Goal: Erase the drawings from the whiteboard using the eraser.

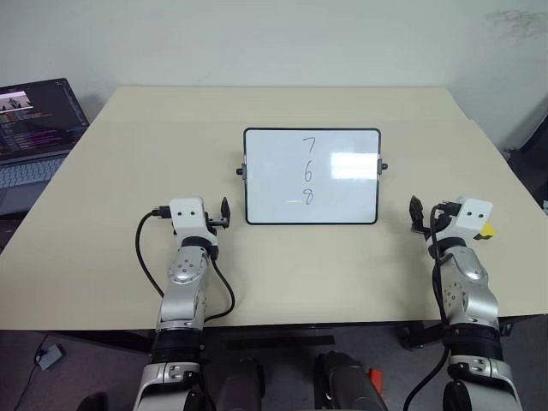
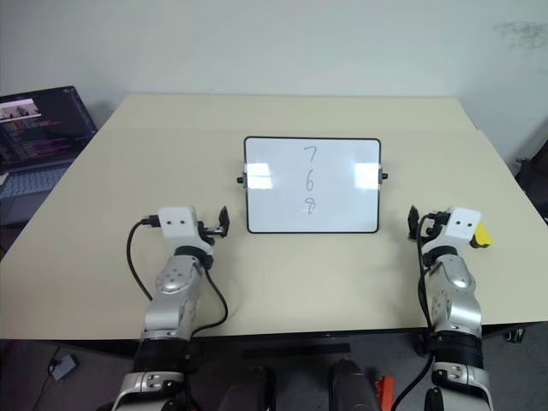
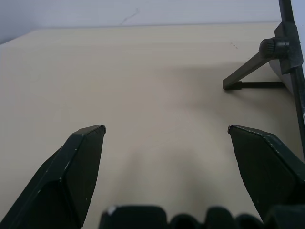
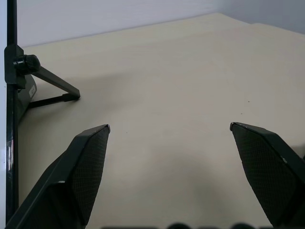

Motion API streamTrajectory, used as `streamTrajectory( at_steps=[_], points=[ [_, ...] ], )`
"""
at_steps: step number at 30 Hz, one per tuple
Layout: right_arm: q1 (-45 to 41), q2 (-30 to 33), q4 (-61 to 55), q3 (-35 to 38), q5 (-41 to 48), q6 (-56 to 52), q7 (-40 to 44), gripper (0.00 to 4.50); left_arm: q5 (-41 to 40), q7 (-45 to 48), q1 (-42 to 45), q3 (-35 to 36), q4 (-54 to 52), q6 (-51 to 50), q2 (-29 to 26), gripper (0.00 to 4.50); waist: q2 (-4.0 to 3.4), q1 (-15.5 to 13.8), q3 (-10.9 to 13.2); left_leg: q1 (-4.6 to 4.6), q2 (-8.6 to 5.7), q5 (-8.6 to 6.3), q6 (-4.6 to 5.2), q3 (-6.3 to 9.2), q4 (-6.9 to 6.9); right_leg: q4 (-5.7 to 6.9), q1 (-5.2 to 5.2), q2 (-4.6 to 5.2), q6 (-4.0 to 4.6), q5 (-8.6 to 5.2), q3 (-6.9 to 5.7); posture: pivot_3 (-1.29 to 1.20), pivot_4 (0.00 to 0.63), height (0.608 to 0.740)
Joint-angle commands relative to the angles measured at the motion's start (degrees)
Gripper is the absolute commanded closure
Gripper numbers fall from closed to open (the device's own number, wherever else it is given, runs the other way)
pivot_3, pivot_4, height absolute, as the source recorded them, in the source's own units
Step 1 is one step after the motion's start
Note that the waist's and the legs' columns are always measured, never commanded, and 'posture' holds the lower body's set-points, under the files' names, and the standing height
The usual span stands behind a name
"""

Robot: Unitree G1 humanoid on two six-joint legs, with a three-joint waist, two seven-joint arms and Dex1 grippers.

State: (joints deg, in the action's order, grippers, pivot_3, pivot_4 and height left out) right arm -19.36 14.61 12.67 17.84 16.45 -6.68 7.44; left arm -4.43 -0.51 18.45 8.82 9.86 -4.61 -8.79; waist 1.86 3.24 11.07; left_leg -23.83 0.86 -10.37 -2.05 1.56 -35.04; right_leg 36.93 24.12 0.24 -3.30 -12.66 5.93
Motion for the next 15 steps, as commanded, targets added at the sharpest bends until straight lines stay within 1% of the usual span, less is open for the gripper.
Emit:
streamTrajectory(
  at_steps=[1,9,13,15],
  points=[
    [-1.3,0.7,-0.6,0.2,-0.2,1.0,0.3,0.06,-0.6,0.2,1.0,0.7,-0.9,0.5,-0.1,0.00,0.00,0.0,0.0,0.00,0.00,0.00,0.00,0.00,0.00,0.00,0.00,0.00,0.00,0.00,0.00,0.00,0.150,0.740],
    [-1.4,0.5,-0.7,0.1,-0.2,1.0,0.4,0.06,-1.7,1.1,0.7,1.5,-2.1,0.5,-0.9,0.00,0.00,0.0,0.0,0.00,0.00,0.00,0.00,0.01,0.00,0.00,0.00,0.00,-0.01,0.00,-0.01,0.00,0.150,0.740],
    [-1.3,0.6,-1.0,0.1,-0.2,0.9,0.3,0.06,-2.6,2.6,0.2,2.6,-3.9,-0.4,-2.8,0.00,0.00,0.0,0.0,0.00,0.00,0.00,0.00,0.02,0.00,0.00,0.00,0.00,-0.01,0.00,-0.01,0.00,0.150,0.740],
    [-1.1,0.7,-1.1,0.3,-0.1,0.8,0.3,0.06,-4.3,4.4,0.1,4.1,-6.4,-2.2,-5.0,0.00,0.00,0.1,0.0,0.00,0.00,0.00,0.00,0.01,0.00,0.00,0.00,0.00,-0.01,0.00,-0.01,0.00,0.150,0.740]
  ],
)
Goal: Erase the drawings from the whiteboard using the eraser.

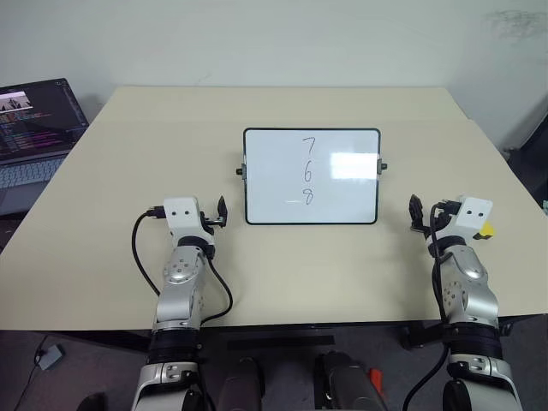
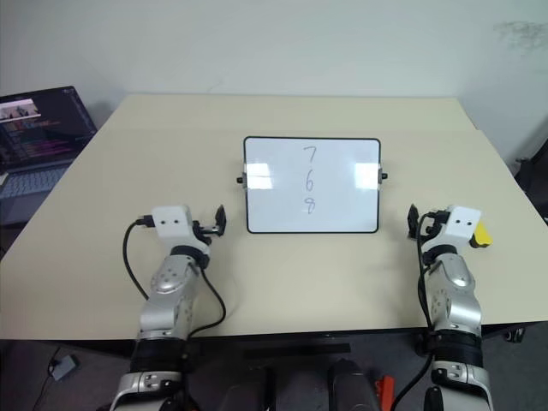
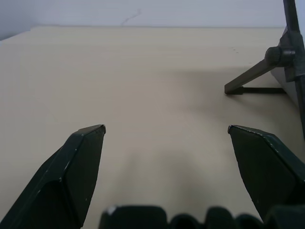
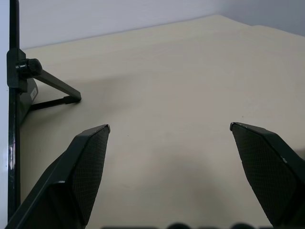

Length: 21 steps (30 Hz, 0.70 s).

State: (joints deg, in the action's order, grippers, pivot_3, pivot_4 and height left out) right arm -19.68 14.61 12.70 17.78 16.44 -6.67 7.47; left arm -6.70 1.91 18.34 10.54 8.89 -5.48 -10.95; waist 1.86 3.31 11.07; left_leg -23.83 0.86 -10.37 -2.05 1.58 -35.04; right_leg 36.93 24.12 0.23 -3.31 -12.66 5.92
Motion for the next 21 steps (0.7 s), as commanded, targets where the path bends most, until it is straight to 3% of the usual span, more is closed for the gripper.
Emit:
streamTrajectory(
  at_steps=[1,9,14,21],
  points=[
    [-0.7,0.8,-1.2,0.4,-0.1,0.8,0.3,0.06,-2.9,2.7,0.2,3.0,-6.6,-2.3,-3.7,0.00,0.00,0.1,0.0,0.00,0.00,0.00,0.00,0.00,0.00,0.00,0.00,0.00,0.00,0.00,0.00,0.00,0.150,0.740],
    [-0.8,0.8,-0.6,0.3,-0.1,0.7,0.6,0.06,-10.0,12.5,3.9,4.9,-11.2,-11.2,-12.2,0.00,0.00,0.0,0.0,0.00,0.01,0.00,0.00,0.02,-0.01,0.00,-0.02,0.00,0.09,-0.05,-0.02,0.00,0.150,0.740],
    [-1.7,1.1,0.1,0.0,0.0,0.5,1.2,0.06,-19.7,24.7,11.4,4.1,-14.3,-21.6,-18.5,0.00,0.01,0.1,0.0,-0.03,0.00,0.00,0.00,0.09,-0.02,0.01,-0.01,0.00,0.11,-0.06,-0.10,0.00,0.150,0.740],
    [-1.0,1.8,-1.3,0.9,0.3,0.3,1.5,0.06,-30.1,43.9,12.7,-0.8,-20.1,-33.2,-28.9,0.00,0.01,1.1,0.0,-0.02,0.04,0.00,0.00,0.14,0.08,0.03,0.03,-0.03,0.08,-0.07,-0.16,0.00,0.150,0.740]
  ],
)
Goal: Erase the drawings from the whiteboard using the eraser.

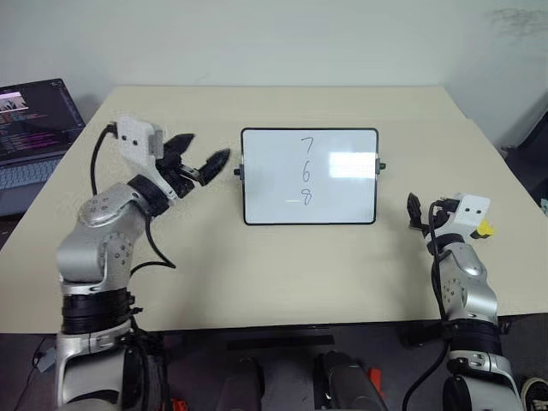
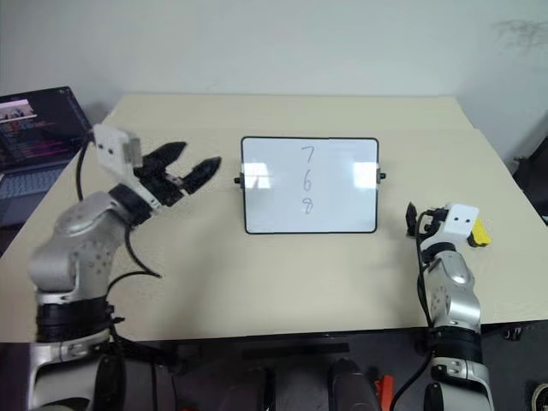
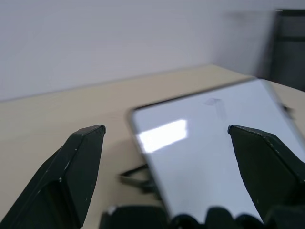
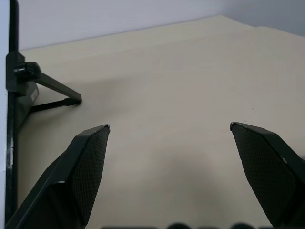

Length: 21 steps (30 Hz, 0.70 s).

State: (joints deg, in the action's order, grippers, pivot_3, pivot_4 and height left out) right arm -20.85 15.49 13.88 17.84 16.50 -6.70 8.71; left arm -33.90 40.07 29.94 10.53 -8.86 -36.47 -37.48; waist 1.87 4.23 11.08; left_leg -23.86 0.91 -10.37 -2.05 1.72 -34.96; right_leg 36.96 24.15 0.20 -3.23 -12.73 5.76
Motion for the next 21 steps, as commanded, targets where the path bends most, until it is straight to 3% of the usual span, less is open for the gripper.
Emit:
streamTrajectory(
  at_steps=[1,14,21],
  points=[
    [0.5,1.0,-3.1,0.9,0.3,0.2,0.2,0.06,-3.5,7.1,1.6,-1.0,-1.9,-2.7,-3.0,0.00,0.00,0.4,0.0,0.01,0.00,0.00,0.00,0.02,0.00,0.01,0.00,0.00,0.01,0.00,-0.01,0.00,0.150,0.740],
    [5.2,10.6,-14.7,3.8,4.9,-7.8,6.9,0.06,-12.9,21.3,7.4,-1.6,1.3,-10.2,-5.8,0.00,0.00,0.6,0.0,0.00,-0.01,0.00,0.01,0.05,-0.04,0.03,-0.02,0.01,0.29,-0.17,-0.01,0.00,0.150,0.740],
    [3.6,16.6,-11.7,8.0,6.3,-16.8,5.8,0.06,-8.5,22.9,10.1,-9.4,0.8,-9.2,-3.7,0.00,0.00,0.5,0.0,0.01,-0.05,0.01,0.01,0.03,-0.12,0.02,-0.06,0.03,0.30,-0.17,0.03,0.00,0.150,0.740]
  ],
)
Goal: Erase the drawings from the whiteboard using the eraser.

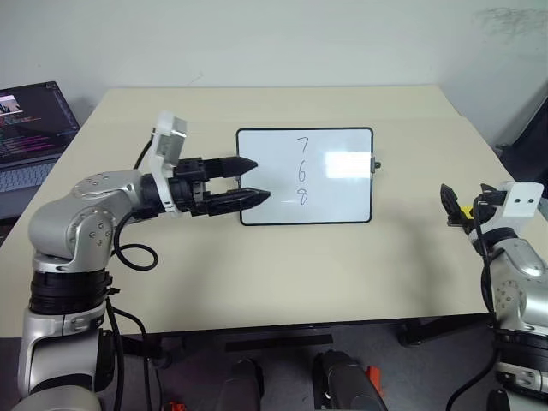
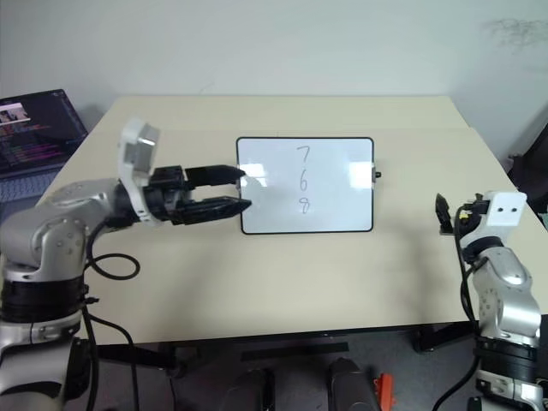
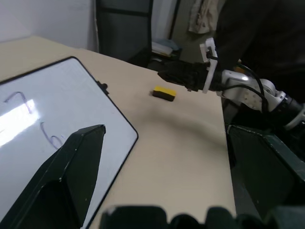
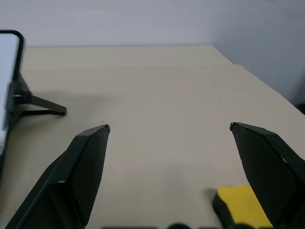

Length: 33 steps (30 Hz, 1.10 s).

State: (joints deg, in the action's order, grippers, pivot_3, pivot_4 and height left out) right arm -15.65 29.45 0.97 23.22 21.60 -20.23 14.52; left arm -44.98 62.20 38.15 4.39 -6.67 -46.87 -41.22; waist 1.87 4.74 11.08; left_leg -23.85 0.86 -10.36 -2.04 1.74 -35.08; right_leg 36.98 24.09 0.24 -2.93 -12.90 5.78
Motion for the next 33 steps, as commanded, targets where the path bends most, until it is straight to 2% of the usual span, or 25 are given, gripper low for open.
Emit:
streamTrajectory(
  at_steps=[1,8,19,33],
  points=[
    [-1.8,3.5,2.5,2.3,0.7,-4.3,0.5,0.06,4.8,0.9,2.0,-5.3,-1.6,2.4,-0.2,0.00,0.00,0.0,0.0,0.00,0.00,0.00,0.00,-0.01,-0.02,0.00,0.00,0.00,0.00,0.00,0.00,0.00,0.150,0.740],
    [-4.9,10.9,11.8,-2.1,-3.3,-7.2,5.8,0.06,12.7,0.0,3.7,-11.6,-0.2,8.1,3.0,0.00,0.00,0.1,0.0,0.00,-0.01,0.00,0.01,-0.05,0.00,0.01,0.02,-0.01,-0.01,0.01,0.07,0.00,0.150,0.740],
    [-12.4,14.7,24.2,-6.1,-6.4,-7.6,12.6,0.06,20.5,-1.7,2.5,-18.4,-1.2,12.5,9.4,0.00,0.01,0.1,0.0,0.00,-0.03,0.00,0.01,-0.07,-0.01,-0.01,0.00,0.00,-0.32,0.18,0.09,0.00,0.150,0.740],
    [-20.4,16.4,35.4,-7.9,-8.4,-11.0,16.5,0.06,20.7,-3.0,1.6,-17.4,-1.6,12.2,11.4,0.00,0.01,0.2,0.0,0.01,-0.04,0.01,0.01,-0.07,-0.06,0.02,0.00,0.00,-0.38,0.22,0.10,0.00,0.150,0.740]
  ],
)
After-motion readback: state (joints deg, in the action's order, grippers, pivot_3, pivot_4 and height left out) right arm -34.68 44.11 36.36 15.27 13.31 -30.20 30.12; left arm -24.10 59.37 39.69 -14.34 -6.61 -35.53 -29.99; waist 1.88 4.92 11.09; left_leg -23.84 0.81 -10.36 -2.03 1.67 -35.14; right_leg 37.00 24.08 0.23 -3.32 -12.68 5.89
